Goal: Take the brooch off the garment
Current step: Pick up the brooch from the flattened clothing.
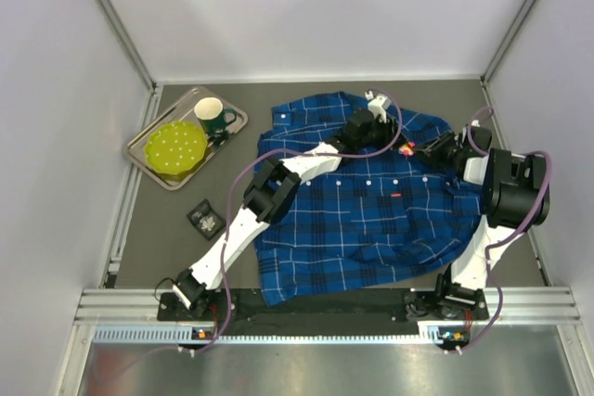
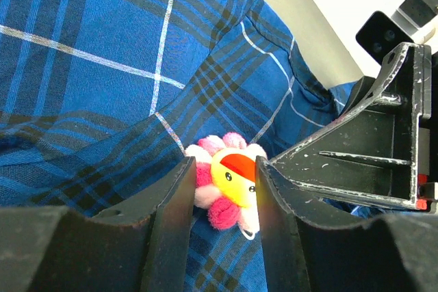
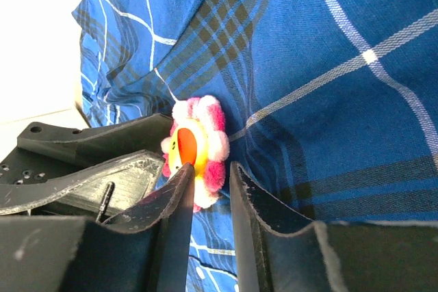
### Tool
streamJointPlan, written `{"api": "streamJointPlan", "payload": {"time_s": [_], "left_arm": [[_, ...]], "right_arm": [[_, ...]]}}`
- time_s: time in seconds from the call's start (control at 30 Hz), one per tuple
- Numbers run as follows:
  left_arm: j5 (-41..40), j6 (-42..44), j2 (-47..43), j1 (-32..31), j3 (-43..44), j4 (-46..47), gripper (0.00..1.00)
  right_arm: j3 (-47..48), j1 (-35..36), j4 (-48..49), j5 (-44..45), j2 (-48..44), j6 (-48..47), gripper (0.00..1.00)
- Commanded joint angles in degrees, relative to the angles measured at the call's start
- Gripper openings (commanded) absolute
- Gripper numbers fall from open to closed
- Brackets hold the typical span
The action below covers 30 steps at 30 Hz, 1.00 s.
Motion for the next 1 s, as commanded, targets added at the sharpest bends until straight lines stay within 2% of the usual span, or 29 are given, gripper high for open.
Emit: {"api": "streamJointPlan", "payload": {"time_s": [0.0,0.17,0.3,0.43,0.6,0.63,0.73,0.83,0.87,0.97], "left_arm": [[1.42,-0.25,-2.77,-0.05,0.22,-1.09,0.45],[1.86,0.27,-2.51,-0.05,0.49,-1.45,0.45],[2.21,0.54,-2.16,-0.05,0.66,-2.06,0.45],[3.0,2.11,-3.12,-0.13,1.54,-4.25,0.47],[1.33,7.3,-9.18,-0.57,-3.54,-6.81,0.61],[1.07,9.83,-11.02,-1.1,-4.86,-7.51,0.66],[-0.6,15.36,-13.31,-2.24,-5.05,-11.55,0.73],[-1.31,20.46,-15.59,-3.64,-6.88,-13.49,0.76],[-1.57,22.06,-16.13,-4.09,-7.5,-13.93,0.8],[-5.86,30.05,-18.24,-6.46,-10.58,-14.46,0.82]], "right_arm": [[0.78,0.24,4.77,-1.89,-0.51,0.5,0.25],[-0.01,0.33,2.94,-1.37,-2.18,-0.55,0.15],[-0.71,0.33,1.0,-1.11,-3.67,-0.56,0.0],[-1.59,0.24,-1.72,0.21,-5.26,-1.26,0.0],[-3.96,0.24,-0.93,-0.93,-7.98,0.15,0.0],[-4.75,0.24,-1.28,-0.06,-9.03,0.06,0.0],[-5.02,0.24,-2.08,0.39,-10.01,-0.64,0.0],[-5.19,0.24,-1.9,0.21,-10.18,-0.56,0.0],[-5.28,0.24,-1.99,0.56,-10.36,-0.64,0.0],[-5.11,0.24,-3.04,0.48,-10.45,-0.73,0.0]]}}
